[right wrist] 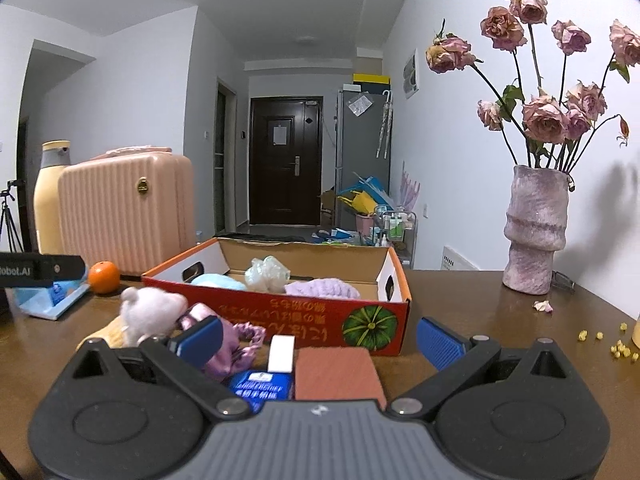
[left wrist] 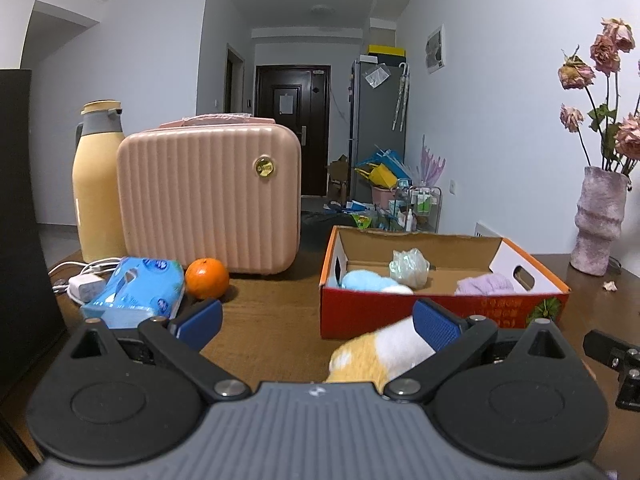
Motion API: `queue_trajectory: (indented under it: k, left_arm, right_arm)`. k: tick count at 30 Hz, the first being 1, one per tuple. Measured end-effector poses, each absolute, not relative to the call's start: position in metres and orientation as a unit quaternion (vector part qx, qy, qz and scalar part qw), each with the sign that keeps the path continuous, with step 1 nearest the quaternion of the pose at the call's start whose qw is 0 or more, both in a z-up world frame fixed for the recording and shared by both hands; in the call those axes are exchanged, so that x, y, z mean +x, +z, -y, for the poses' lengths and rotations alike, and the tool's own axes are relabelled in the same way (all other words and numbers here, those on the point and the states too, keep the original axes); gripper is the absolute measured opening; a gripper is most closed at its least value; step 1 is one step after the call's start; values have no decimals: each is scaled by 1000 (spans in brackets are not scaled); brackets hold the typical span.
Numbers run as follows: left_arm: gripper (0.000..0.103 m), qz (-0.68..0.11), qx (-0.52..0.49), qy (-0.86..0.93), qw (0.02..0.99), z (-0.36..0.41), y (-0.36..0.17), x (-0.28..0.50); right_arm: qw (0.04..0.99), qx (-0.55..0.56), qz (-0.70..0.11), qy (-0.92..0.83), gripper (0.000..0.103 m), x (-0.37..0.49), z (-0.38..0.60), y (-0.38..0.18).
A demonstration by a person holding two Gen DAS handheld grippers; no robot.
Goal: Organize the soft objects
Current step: 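Withdraw both tools from the box back toward the table items, then lower the right tool onto the purple woven cloth and close on it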
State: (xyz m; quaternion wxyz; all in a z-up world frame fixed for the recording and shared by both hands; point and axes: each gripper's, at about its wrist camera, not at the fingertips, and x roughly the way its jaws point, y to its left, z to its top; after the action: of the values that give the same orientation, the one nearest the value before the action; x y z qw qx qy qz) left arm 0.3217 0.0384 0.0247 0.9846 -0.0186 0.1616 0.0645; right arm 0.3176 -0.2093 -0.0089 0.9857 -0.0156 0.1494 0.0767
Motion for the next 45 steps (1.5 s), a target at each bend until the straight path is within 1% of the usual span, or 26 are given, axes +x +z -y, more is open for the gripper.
queue_trajectory:
  k: [11, 23, 31, 38, 42, 45]
  left_arm:
    - [103, -174, -21, 64, 982, -48, 13, 270]
    - [103, -197, -19, 53, 979, -54, -1, 223]
    - [103, -207, -19, 45, 977, -55, -4, 222]
    - [103, -217, -22, 38, 975, -56, -6, 224]
    - [103, -228, -6, 42, 973, -61, -11, 227]
    - [103, -231, -14, 48, 972, -72, -12, 228]
  right_arm:
    - [983, -4, -158, 89, 103, 278, 208, -18]
    - [979, -26, -175, 100, 103, 254, 196, -30]
    - [978, -31, -187, 90, 103, 255, 195, -34]
    - [973, -37, -196, 116, 103, 254, 189, -37]
    - [964, -61, -216, 143, 103, 254, 173, -44]
    - [957, -80, -230, 159, 103, 256, 161, -49]
